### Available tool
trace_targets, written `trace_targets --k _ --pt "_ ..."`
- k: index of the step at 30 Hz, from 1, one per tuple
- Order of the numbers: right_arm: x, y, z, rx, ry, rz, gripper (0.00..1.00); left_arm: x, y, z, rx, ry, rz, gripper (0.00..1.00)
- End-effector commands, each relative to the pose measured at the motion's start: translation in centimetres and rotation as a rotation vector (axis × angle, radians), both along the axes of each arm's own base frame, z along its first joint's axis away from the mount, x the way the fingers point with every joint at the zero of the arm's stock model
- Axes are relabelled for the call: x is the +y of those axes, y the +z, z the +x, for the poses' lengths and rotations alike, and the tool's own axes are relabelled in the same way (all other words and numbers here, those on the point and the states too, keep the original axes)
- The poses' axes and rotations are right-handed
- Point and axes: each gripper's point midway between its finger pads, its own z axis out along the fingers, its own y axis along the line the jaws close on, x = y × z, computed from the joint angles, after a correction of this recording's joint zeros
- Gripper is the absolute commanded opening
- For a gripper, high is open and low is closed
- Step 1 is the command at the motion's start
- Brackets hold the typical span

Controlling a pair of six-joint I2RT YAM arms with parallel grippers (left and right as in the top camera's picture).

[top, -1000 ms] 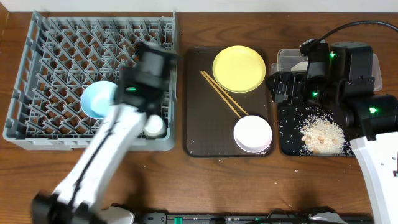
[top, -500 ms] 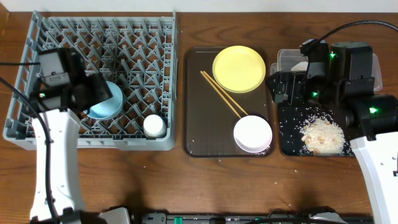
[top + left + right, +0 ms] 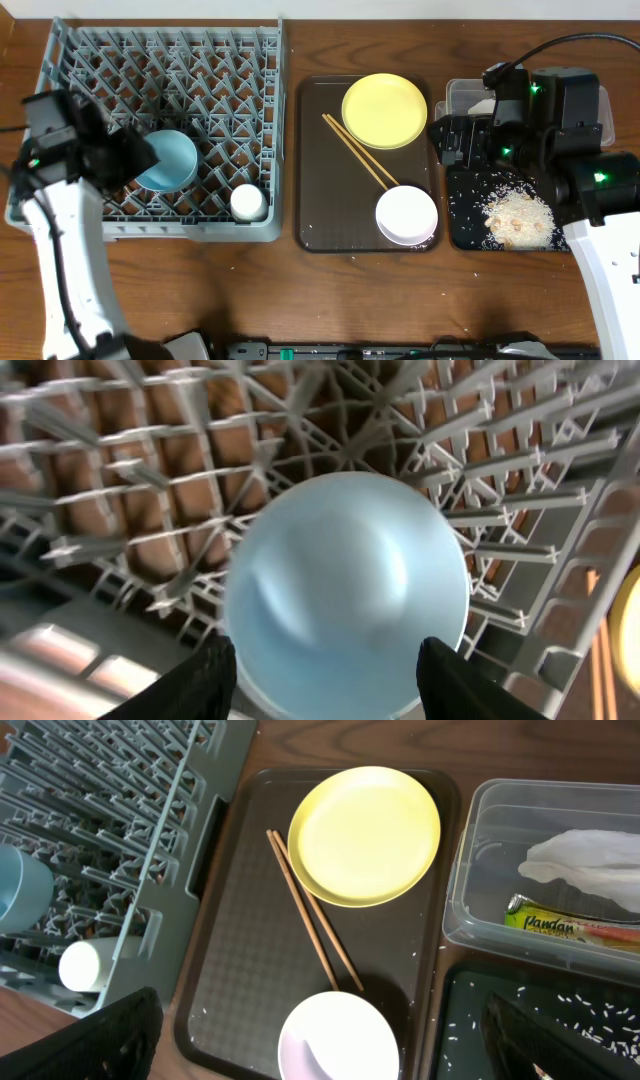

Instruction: Sort waste into correct bins and load items into the dishwasher

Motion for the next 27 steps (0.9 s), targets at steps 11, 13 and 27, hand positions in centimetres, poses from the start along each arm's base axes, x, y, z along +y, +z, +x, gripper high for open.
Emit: trace_targets --k 11,13,27 --pt "-0.1 0.2 0.1 -0.001 -0.012 0.003 0.99 0.8 -3.7 -0.3 0.106 0.108 -0.148 0.58" --pt "-0.1 0.2 0.1 -0.001 -0.012 0.003 0.99 0.6 -4.9 -0.1 0.136 0.103 -0.180 0.55" --pt "-0.1 0.2 0.1 -0.001 -0.012 0.003 0.99 0.8 -8.6 0.2 0.231 0.107 -0.222 0.15"
